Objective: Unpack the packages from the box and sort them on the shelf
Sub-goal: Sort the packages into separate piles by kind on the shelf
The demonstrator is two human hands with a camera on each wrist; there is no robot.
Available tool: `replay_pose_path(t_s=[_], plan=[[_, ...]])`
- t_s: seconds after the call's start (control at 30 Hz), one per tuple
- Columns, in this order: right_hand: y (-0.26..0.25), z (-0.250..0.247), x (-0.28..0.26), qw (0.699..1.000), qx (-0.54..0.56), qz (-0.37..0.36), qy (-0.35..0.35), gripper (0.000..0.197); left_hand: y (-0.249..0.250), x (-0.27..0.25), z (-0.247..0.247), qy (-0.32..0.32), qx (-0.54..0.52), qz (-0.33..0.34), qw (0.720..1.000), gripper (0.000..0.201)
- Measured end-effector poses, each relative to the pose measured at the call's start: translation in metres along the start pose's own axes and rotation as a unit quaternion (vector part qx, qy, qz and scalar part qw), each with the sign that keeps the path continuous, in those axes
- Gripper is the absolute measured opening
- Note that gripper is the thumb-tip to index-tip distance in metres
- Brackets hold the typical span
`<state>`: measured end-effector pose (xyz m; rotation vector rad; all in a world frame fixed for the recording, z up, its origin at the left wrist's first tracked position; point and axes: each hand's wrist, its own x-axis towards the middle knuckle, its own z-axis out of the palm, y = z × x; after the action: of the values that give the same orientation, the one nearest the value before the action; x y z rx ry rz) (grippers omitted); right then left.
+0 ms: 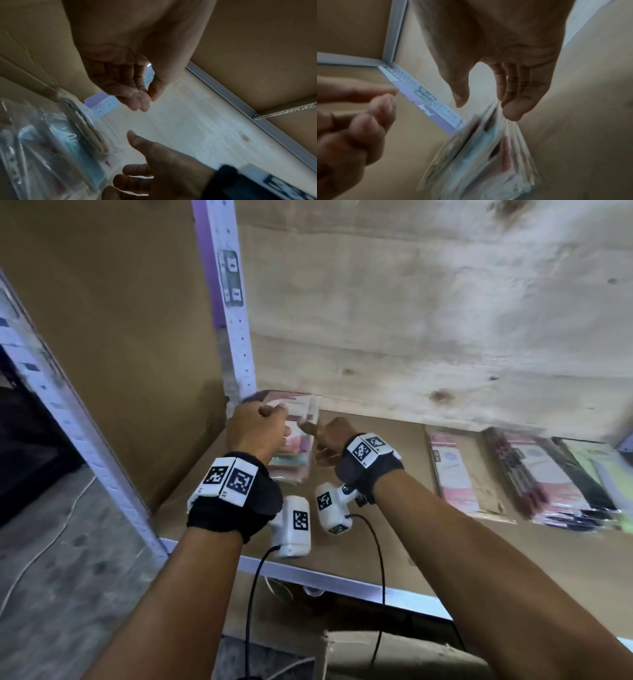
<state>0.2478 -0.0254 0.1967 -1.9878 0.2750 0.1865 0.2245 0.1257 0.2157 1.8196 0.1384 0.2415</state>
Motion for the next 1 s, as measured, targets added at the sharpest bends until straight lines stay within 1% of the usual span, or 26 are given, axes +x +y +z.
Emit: replay_pose_path(t_s=[0.03,0.13,0.17,0.23,0.33,0.43,0.5,0.6,0.67,0.7,0.73,0.77,0.83,0.87,0.9,0.97,1.0], plan=[[0.000,0.007,0.006,1.000,-0.022,-0.001,-0.001,0.066,-0.001,0.000,-0.002,0.000,0.000,-0.002,1.000,0.024],[0.005,0.017,0.012,0.999,-0.030,-0.012,-0.001,0.046,-0.003,-0.001,-0.004,0.000,0.006,-0.005,1.000,0.026],[0.006,0.017,0.013,1.000,-0.028,-0.008,-0.003,0.044,-0.003,-0.002,-0.004,0.001,0.010,-0.005,1.000,0.027],[0.009,0.012,0.009,1.000,-0.012,0.007,-0.008,0.039,-0.003,-0.003,-0.003,0.002,0.012,-0.007,1.000,0.028],[0.016,-0.001,0.000,1.000,0.004,0.015,-0.024,0.025,-0.001,-0.006,0.001,0.000,0.012,-0.009,1.000,0.025],[0.027,-0.013,-0.006,0.998,0.043,0.026,-0.032,0.018,0.000,-0.010,0.005,0.002,0.019,-0.005,1.000,0.022],[0.029,-0.016,-0.009,0.997,0.060,0.031,-0.021,0.029,0.003,-0.013,0.007,0.005,0.023,-0.003,1.000,0.023],[0.015,-0.010,-0.011,0.999,0.030,0.018,-0.021,0.043,0.006,-0.016,0.007,0.012,0.022,-0.001,1.000,0.022],[0.010,-0.002,-0.010,0.999,-0.019,0.011,-0.032,0.064,0.006,-0.016,0.009,0.010,0.019,0.001,1.000,0.021],[0.010,0.001,-0.011,0.998,-0.050,0.004,-0.035,0.068,0.006,-0.016,0.010,0.009,0.017,0.001,1.000,0.021],[0.011,0.003,-0.014,0.997,-0.069,-0.007,-0.036,0.067,0.006,-0.015,0.011,0.009,0.015,0.003,1.000,0.022],[0.016,0.003,-0.014,0.997,-0.068,-0.017,-0.042,0.064,0.006,-0.014,0.012,0.010,0.016,0.004,1.000,0.023],[0.029,-0.004,-0.018,0.997,0.003,-0.004,-0.076,0.061,0.006,-0.012,0.013,0.012,0.023,0.008,1.000,0.024],[0.033,-0.011,-0.022,0.996,0.021,0.005,-0.083,0.060,0.006,-0.011,0.015,0.010,0.026,0.010,1.000,0.024],[0.038,-0.018,-0.024,0.997,0.027,0.009,-0.078,0.055,0.005,-0.010,0.017,0.010,0.028,0.010,1.000,0.023],[0.047,-0.036,-0.032,0.999,0.004,0.002,-0.053,0.028,0.004,-0.009,0.024,0.000,0.031,0.003,1.000,0.022],[0.051,-0.045,-0.037,0.999,0.015,0.000,-0.045,0.020,0.003,-0.009,0.028,-0.010,0.038,-0.003,0.999,0.023]])
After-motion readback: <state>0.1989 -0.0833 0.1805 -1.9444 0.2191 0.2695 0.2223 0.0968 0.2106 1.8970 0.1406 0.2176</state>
